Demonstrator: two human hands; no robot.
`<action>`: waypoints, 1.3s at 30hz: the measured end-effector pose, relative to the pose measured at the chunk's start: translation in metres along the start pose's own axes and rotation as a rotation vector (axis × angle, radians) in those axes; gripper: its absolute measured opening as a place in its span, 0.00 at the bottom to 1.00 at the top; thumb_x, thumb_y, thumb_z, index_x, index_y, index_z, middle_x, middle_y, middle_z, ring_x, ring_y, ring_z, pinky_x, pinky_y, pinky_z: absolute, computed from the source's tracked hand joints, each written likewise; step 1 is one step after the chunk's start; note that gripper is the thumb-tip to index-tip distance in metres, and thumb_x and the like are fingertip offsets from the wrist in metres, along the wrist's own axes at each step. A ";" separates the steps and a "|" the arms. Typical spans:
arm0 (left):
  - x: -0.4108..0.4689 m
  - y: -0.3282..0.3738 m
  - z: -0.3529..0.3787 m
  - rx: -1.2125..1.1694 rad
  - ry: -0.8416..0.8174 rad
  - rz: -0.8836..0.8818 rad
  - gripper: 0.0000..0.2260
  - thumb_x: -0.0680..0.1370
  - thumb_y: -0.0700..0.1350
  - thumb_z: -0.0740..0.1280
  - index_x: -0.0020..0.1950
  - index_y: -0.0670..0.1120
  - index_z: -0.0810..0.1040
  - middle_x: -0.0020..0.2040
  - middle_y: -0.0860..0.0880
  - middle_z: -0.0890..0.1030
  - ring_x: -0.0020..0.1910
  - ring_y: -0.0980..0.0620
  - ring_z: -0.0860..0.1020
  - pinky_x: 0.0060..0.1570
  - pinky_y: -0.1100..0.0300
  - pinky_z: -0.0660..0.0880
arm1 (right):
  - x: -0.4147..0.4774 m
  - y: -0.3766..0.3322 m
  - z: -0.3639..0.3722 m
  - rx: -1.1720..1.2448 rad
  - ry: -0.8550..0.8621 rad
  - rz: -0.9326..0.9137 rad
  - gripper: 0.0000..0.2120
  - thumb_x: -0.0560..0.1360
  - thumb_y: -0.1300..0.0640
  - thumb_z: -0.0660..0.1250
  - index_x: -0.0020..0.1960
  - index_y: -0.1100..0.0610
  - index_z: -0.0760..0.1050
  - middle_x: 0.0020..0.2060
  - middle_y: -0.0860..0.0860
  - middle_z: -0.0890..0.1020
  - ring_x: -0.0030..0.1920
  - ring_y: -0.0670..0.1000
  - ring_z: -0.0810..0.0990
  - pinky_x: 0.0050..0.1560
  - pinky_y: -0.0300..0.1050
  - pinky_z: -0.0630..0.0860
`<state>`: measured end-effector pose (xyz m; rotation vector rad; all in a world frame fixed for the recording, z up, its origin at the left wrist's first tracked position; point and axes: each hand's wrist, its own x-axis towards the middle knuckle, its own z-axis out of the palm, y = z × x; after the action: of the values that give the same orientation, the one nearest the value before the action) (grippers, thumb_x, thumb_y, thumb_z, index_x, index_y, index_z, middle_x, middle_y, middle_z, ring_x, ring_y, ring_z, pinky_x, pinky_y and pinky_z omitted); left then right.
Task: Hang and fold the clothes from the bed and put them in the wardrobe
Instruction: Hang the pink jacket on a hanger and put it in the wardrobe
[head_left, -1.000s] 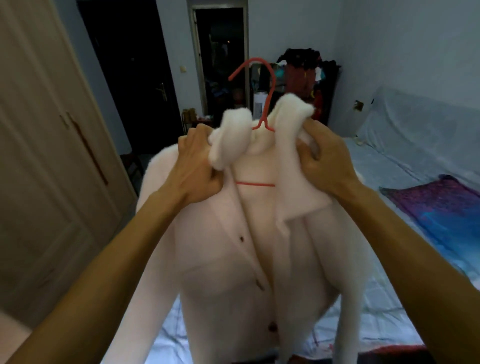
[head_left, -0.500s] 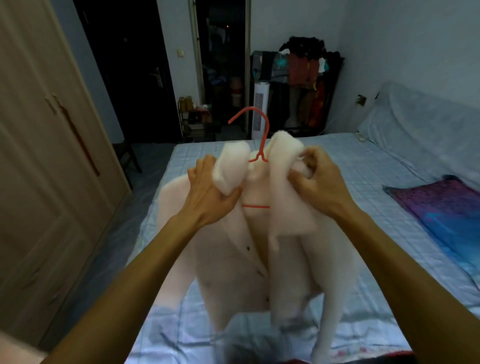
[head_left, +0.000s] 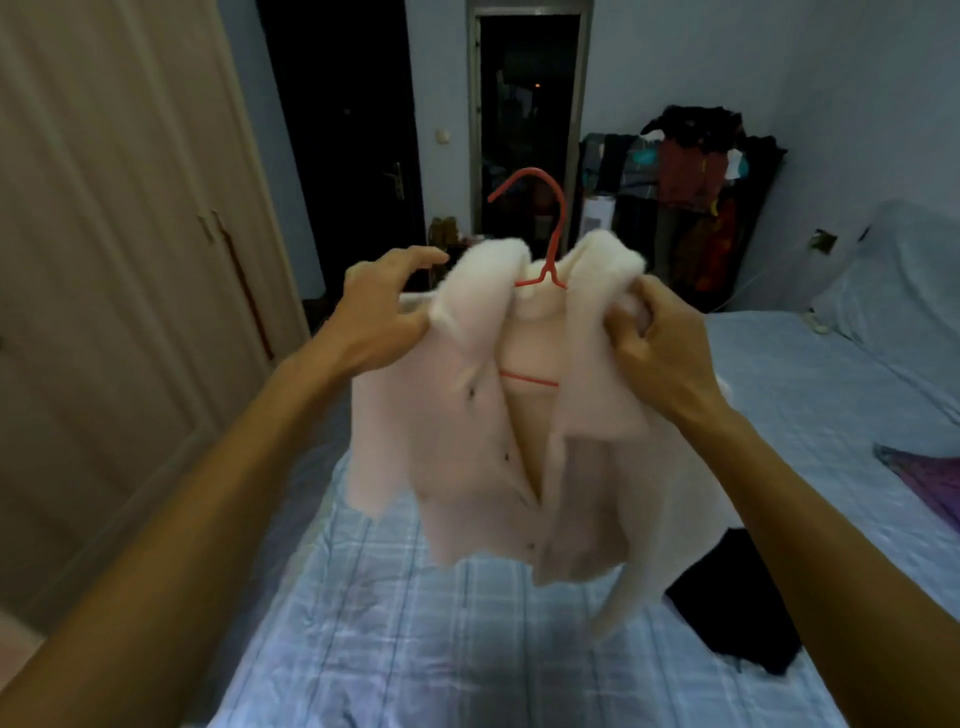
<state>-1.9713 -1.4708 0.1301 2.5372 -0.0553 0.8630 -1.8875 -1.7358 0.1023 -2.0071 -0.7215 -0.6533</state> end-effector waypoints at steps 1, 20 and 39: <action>0.004 0.002 -0.001 0.100 -0.110 -0.026 0.23 0.73 0.54 0.63 0.67 0.50 0.71 0.64 0.47 0.75 0.64 0.45 0.72 0.65 0.49 0.66 | 0.008 -0.001 0.004 0.020 -0.015 -0.030 0.11 0.76 0.59 0.65 0.58 0.60 0.75 0.45 0.47 0.77 0.42 0.46 0.74 0.41 0.35 0.68; -0.130 0.032 -0.124 0.280 0.570 -0.617 0.21 0.73 0.49 0.66 0.63 0.41 0.76 0.58 0.51 0.75 0.57 0.56 0.73 0.55 0.71 0.66 | 0.053 -0.114 0.111 0.234 -0.519 -0.455 0.20 0.75 0.38 0.52 0.44 0.52 0.73 0.38 0.51 0.79 0.38 0.55 0.76 0.37 0.45 0.66; -0.354 0.026 -0.387 0.711 0.685 -0.717 0.11 0.71 0.41 0.62 0.50 0.42 0.81 0.44 0.46 0.82 0.47 0.42 0.80 0.52 0.48 0.76 | -0.103 -0.471 0.183 0.637 -0.485 -0.630 0.17 0.77 0.45 0.61 0.36 0.56 0.69 0.33 0.58 0.79 0.31 0.56 0.68 0.34 0.46 0.60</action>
<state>-2.4801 -1.3643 0.2035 2.3294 1.4902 1.5252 -2.2579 -1.3929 0.2082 -1.3276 -1.6551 -0.2099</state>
